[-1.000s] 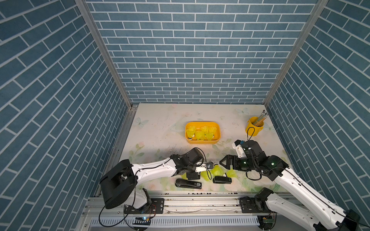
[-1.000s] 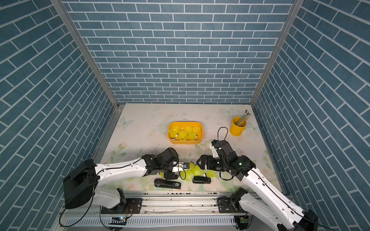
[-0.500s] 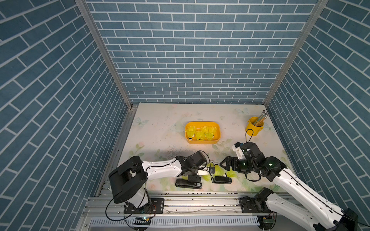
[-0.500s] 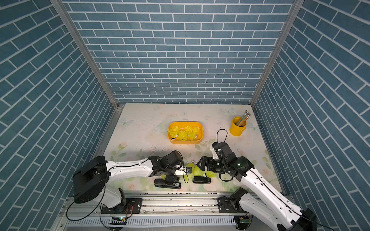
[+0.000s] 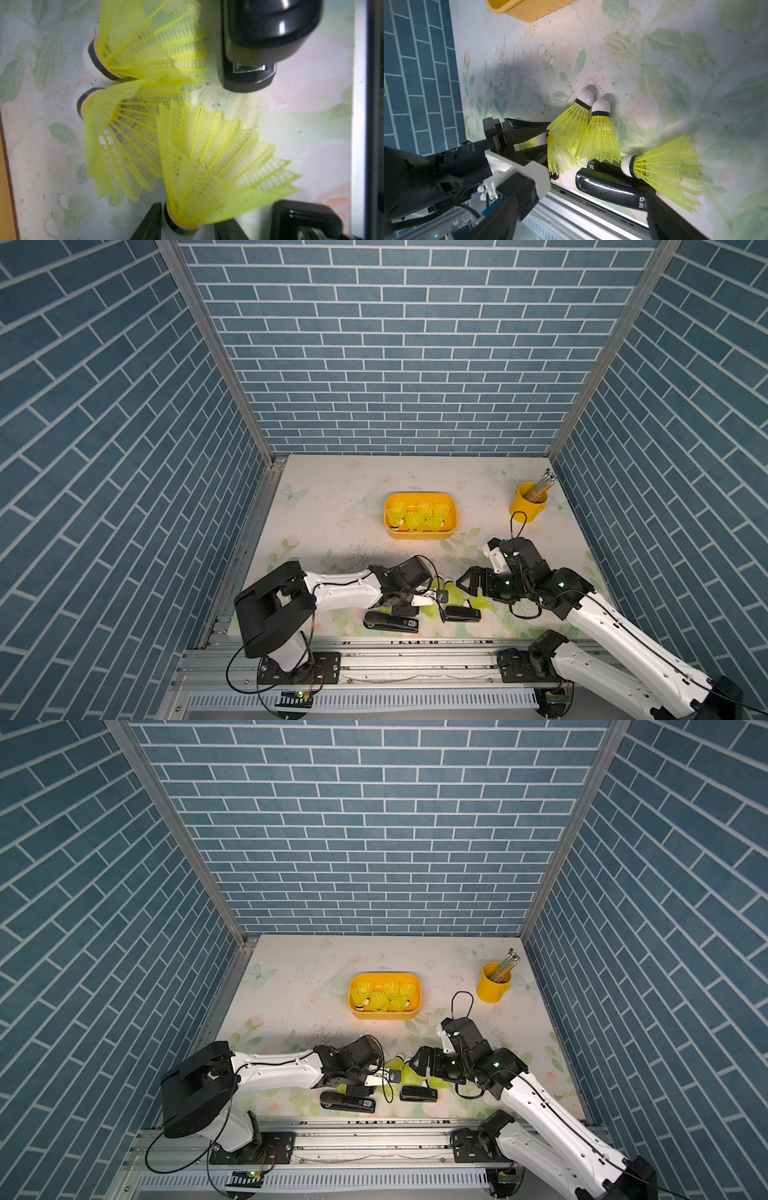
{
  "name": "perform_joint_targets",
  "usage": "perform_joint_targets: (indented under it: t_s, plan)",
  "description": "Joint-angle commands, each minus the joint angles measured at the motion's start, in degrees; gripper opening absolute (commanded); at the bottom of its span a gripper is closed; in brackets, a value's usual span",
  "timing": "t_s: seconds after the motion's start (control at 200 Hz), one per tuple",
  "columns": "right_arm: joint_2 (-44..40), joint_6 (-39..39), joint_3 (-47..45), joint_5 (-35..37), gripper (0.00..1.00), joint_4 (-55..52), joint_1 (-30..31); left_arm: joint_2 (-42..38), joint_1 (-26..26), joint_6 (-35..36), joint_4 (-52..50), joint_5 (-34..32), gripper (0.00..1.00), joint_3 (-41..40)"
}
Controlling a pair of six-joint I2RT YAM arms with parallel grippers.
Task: Put the shuttlecocks into the storage box
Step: Pick up the shuttlecock at the center of the board.
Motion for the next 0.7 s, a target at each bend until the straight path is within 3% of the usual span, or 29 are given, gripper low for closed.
perform_joint_targets:
  t_s: [0.0, 0.29, 0.51, 0.695]
  plan:
    - [-1.14, 2.11, -1.28, -1.67, 0.98, 0.74, -0.34, 0.71, -0.71, 0.42, 0.12, 0.25, 0.46, 0.76]
    - [-2.64, 4.14, -3.99, -4.72, 0.95, 3.12, -0.54, 1.62, -1.43, 0.37, 0.82, 0.25, 0.41, 1.22]
    - [-2.81, 4.15, -3.98, -4.46, 0.95, 3.25, -0.56, 1.59, -1.68, 0.32, 1.42, -0.35, 0.26, 0.8]
    - [-2.55, 4.11, -4.02, -4.37, 0.94, 3.63, -0.72, 0.16, -1.66, 0.0, 2.14, -1.23, 0.21, -0.12]
